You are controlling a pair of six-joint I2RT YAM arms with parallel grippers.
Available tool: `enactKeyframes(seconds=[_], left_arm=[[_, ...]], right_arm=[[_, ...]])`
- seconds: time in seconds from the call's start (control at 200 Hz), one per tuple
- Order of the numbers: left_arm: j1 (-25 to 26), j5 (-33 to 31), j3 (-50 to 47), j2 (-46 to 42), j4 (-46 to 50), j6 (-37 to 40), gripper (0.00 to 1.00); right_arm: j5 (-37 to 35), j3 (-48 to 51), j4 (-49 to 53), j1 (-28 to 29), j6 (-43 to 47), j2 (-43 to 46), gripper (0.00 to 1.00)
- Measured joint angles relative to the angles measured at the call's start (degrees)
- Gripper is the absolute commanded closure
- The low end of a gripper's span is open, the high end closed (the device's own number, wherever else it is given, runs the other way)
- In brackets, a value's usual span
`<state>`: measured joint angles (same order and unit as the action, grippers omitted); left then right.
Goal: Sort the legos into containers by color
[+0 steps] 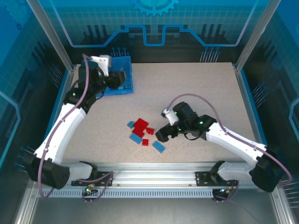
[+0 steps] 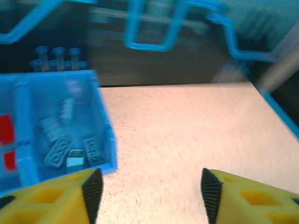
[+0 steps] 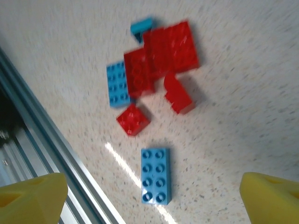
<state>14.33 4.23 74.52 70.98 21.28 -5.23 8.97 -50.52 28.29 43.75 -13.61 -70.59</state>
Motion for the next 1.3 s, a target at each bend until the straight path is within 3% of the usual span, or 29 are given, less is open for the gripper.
enactKeyframes(seconds=[0.145,0.315,0.585,0.99,1.301], left_arm=[[4.44,8.33,-10.21,-6.62,0.59,12.31,0.02],[6.56,15.10,-21.27,-14.34,2.78,25.38,0.01],[6.84,22.34,-28.48,-19.71,10.38,41.48,0.01],[6.84,23.71,-34.73,-22.49,13.75,49.33,0.01],[6.71,22.40,-39.71,-27.21,7.45,49.20,0.01]], right_arm=[[-1.66,0.31,-0.09,4.00,1.29,-5.57,0.08],[-3.91,1.44,-0.90,6.75,2.03,-10.88,0.15],[-6.99,2.10,-0.96,9.90,2.14,-16.98,0.28],[-12.02,2.10,-2.32,11.15,0.83,-20.74,0.70],[-15.74,-0.28,-0.37,11.15,0.98,-14.69,0.74]])
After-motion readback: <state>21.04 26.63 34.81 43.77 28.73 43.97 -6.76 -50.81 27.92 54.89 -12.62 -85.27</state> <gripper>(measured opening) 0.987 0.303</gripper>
